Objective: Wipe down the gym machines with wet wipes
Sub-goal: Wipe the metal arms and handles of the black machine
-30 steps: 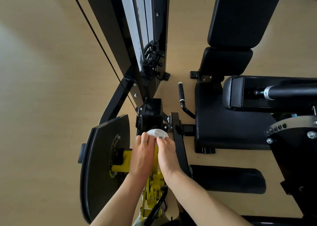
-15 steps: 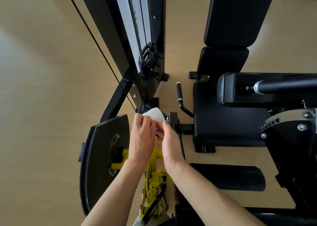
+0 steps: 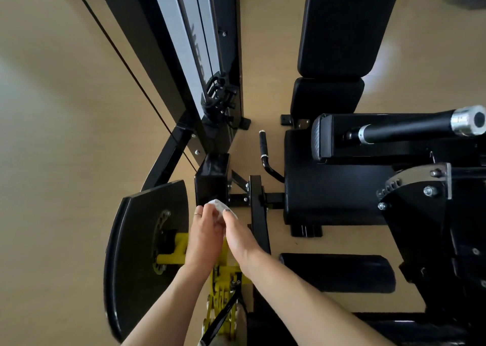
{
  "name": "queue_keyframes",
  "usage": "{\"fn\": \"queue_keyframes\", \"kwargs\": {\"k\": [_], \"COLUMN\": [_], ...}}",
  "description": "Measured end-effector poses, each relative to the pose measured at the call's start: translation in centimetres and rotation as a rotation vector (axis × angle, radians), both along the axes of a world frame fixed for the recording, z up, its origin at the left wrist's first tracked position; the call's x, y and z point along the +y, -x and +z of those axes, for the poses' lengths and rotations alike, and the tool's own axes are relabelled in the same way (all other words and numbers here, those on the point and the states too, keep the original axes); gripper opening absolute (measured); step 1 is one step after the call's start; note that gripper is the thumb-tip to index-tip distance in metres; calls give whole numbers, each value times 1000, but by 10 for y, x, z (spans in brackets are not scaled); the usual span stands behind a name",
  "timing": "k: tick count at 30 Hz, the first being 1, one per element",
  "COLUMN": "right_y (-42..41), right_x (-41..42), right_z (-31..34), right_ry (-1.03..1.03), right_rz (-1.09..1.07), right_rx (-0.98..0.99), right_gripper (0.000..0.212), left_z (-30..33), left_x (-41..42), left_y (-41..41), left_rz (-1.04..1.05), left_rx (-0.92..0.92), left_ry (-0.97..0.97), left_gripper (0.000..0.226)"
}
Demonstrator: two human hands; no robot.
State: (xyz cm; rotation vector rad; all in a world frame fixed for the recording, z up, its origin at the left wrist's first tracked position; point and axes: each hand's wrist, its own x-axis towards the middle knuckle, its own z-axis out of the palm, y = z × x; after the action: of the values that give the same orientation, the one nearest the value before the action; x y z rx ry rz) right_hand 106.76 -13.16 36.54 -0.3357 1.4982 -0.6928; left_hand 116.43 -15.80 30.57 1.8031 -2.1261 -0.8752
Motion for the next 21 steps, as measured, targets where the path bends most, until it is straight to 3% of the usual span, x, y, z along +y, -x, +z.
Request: {"fn": "queue_keyframes", "kwargs": {"k": [3,11,16,21], "right_y": [15,63,98,125], "right_x": [4,-6,15,44], "right_z": [7,38,52,70], "right_ry": [2,67,67,135], "right_rz": [-31,-184,-335,-395], "right_rx": [8,-44,-140,-67], "right_gripper": [39,43,44,38], "left_z": [19,90,108,116], "left_x": [1,-2,6,24], "left_y": [13,72,109,142], "left_rz": [143,46,-56,-274], "left_rx": [151,271,204,-16], "left_ry": [-3,35,-1,102], "left_gripper": [18,25,46,38]}}
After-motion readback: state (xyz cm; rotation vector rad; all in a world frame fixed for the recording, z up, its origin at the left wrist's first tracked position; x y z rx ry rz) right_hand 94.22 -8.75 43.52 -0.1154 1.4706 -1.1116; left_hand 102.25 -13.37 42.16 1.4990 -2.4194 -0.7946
